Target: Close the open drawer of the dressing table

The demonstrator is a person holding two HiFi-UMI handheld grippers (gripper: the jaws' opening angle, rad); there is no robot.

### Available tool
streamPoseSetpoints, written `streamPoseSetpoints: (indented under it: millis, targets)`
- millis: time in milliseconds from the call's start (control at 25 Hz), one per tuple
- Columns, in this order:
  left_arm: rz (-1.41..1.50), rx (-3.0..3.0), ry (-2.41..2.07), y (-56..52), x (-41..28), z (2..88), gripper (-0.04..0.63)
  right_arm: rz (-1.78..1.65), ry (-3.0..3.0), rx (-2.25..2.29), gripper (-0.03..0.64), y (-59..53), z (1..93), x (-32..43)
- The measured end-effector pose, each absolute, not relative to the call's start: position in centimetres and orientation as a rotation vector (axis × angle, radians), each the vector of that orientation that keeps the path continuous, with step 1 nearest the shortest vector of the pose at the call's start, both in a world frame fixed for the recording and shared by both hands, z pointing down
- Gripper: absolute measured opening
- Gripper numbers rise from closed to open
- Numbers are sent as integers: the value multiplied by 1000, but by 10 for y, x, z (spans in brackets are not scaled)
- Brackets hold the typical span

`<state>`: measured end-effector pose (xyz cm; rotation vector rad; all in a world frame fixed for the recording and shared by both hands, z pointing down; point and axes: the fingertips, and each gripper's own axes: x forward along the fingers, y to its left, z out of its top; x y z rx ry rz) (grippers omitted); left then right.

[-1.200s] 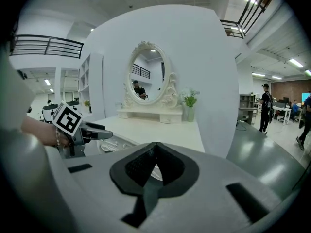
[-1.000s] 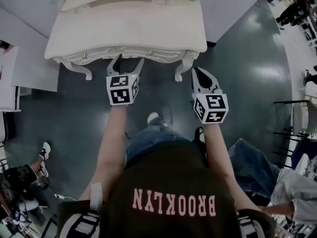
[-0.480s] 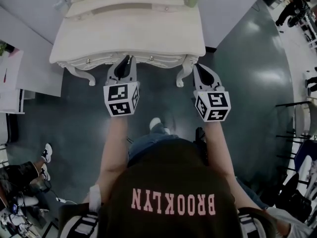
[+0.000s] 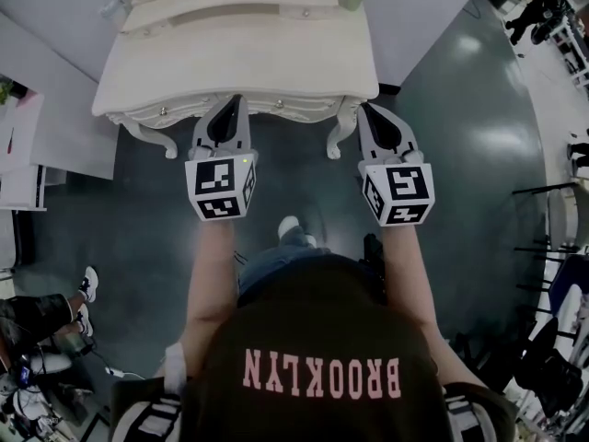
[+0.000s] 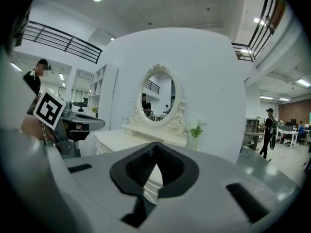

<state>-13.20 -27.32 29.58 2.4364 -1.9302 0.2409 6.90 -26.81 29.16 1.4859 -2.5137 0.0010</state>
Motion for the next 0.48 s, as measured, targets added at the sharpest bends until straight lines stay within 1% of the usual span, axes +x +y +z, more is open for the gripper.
streamPoseSetpoints:
  millis: [240,480]
  targets:
    - [198,2496,-1953,-271,-131,269,6,-47,-2534,1538,-3,-267,267,73]
    - [164,2532,-1937,-279,-130,259,6,-68,-2535,1538,-3,-275,260,71]
